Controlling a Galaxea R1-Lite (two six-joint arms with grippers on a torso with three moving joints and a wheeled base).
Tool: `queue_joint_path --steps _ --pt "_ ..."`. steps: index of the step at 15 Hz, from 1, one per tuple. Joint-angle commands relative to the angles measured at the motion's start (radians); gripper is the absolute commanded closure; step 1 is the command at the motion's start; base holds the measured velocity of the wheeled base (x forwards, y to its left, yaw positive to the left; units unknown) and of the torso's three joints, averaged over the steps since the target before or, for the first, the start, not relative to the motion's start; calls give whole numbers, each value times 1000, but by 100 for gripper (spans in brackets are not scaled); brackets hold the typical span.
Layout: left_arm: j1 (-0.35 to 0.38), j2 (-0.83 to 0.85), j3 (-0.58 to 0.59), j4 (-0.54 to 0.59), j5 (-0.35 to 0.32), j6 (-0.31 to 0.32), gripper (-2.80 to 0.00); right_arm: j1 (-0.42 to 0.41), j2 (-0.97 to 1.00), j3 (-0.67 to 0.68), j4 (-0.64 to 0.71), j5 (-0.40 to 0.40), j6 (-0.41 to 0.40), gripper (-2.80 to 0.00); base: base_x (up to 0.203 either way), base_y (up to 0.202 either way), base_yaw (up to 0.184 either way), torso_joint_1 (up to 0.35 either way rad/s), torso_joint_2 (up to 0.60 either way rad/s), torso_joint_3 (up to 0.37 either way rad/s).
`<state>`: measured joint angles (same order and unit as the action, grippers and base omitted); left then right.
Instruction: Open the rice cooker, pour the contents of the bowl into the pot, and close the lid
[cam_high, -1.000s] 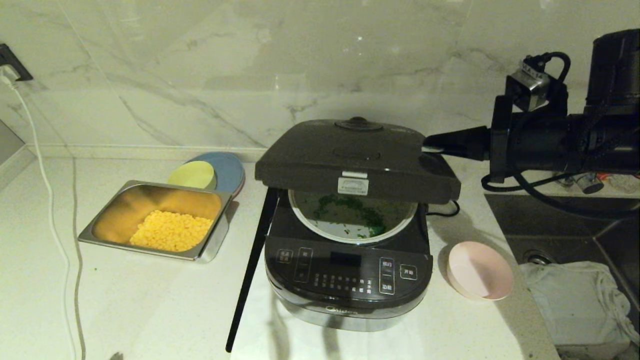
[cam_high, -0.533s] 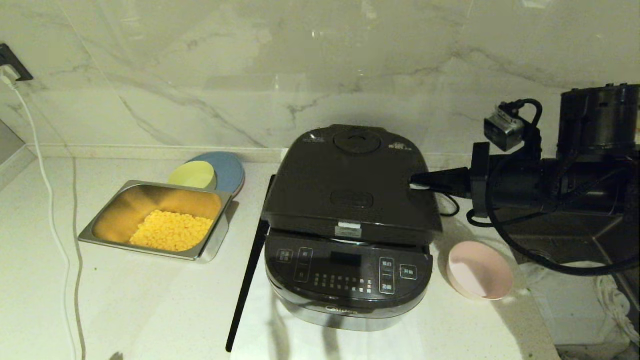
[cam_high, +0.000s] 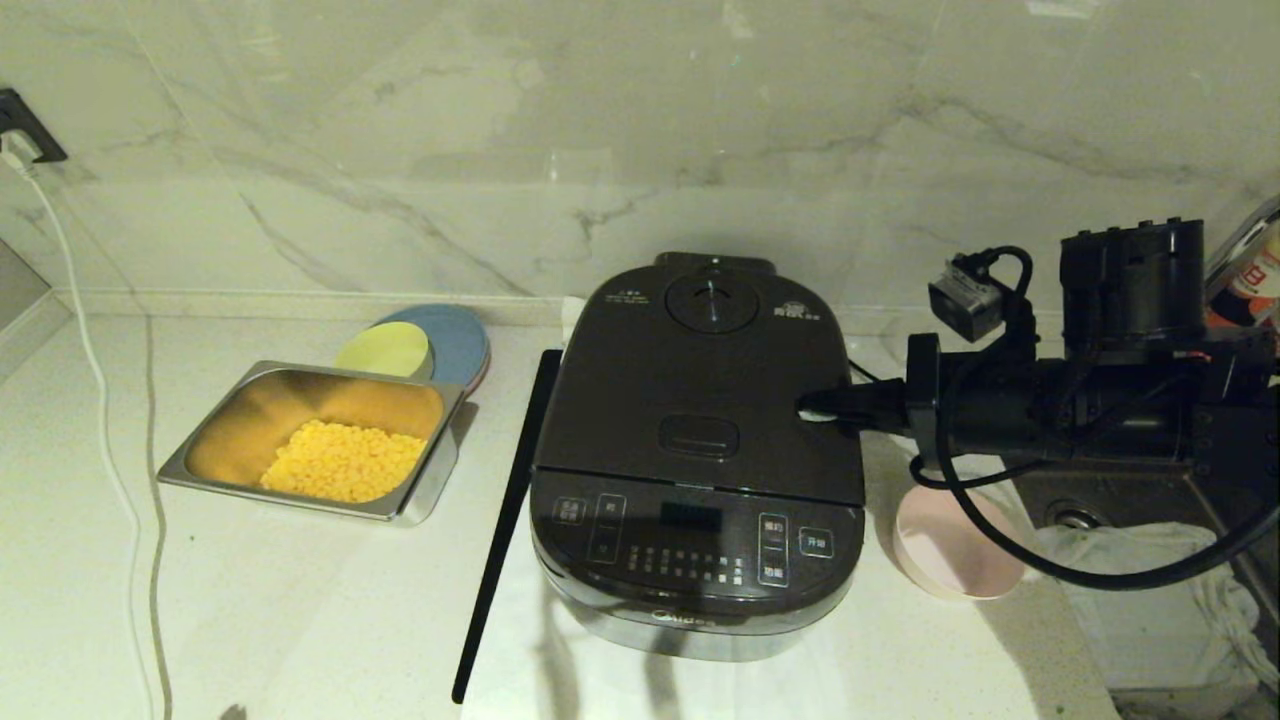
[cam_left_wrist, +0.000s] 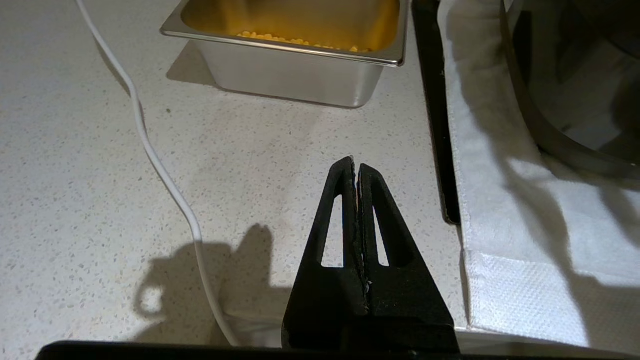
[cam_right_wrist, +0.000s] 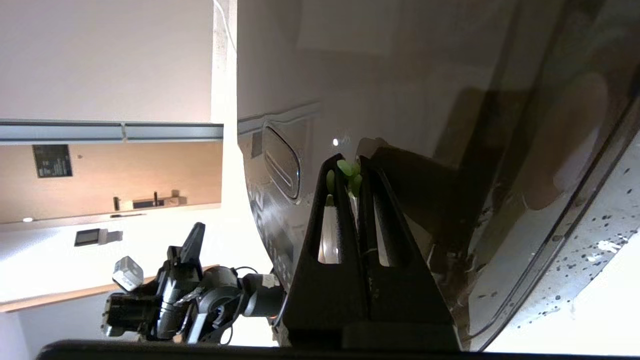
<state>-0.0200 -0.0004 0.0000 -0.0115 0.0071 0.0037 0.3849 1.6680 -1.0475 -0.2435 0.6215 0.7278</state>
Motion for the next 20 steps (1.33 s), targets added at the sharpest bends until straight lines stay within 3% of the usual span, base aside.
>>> queue_joint_path --steps 1,6,12,15,18,20 --pt "0 -1 9 -1 1 -1 0 2 26 11 3 1 4 0 0 0 0 0 0 0" --pt "0 -1 9 -1 1 -1 0 1 11 13 1 0 5 0 0 0 0 0 0 0" --pt "0 -1 9 -1 1 -1 0 8 -231 3 38 7 17 0 0 0 0 0 0 0" --pt "0 -1 9 -1 1 -1 0 73 -312 -10 249 7 0 0 0 0 0 0 0 0" --pt "0 -1 9 -1 1 -1 0 133 -300 -40 475 -13 -96 0 0 0 0 0 0 0" --pt "0 -1 9 -1 1 1 0 195 -289 -45 525 -70 -110 0 0 0 0 0 0 0"
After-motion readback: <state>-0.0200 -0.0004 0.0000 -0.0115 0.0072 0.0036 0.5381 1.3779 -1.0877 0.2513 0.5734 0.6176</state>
